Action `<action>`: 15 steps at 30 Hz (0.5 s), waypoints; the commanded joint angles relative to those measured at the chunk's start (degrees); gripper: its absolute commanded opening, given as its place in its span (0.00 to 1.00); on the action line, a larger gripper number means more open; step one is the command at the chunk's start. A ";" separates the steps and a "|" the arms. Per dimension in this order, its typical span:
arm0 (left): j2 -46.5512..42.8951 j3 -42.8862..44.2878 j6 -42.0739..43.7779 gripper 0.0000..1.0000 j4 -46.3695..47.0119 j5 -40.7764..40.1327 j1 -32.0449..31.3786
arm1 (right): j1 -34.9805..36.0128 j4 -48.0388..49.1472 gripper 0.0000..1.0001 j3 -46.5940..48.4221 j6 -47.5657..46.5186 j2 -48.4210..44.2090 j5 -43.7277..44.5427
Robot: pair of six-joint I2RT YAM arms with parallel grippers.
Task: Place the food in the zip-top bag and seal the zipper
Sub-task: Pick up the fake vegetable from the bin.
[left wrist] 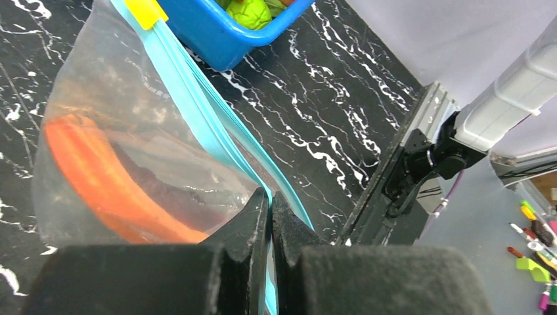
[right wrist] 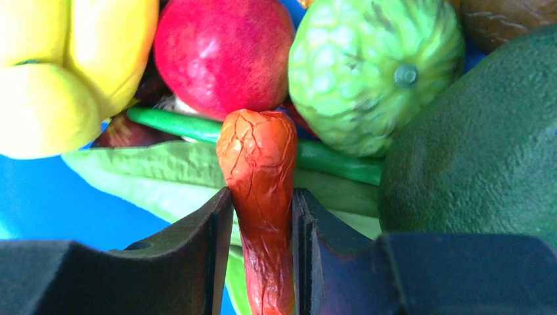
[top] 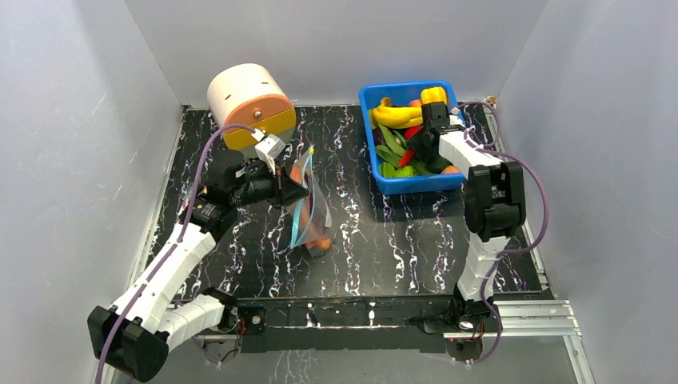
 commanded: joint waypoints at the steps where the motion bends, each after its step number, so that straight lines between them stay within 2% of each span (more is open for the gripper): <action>1: -1.04 -1.31 -4.22 0.00 5.25 4.26 -0.16 | 0.04 10.91 0.15 -3.29 -5.04 -7.65 -1.19; 9: -1.68 -1.04 -7.53 0.00 7.01 4.64 -0.16 | 0.08 13.92 0.13 -6.03 -11.93 -13.03 0.31; 15: -0.62 6.82 -1.76 0.00 -1.88 0.20 -0.16 | 0.02 15.44 0.13 -7.81 -17.40 -20.10 0.32</action>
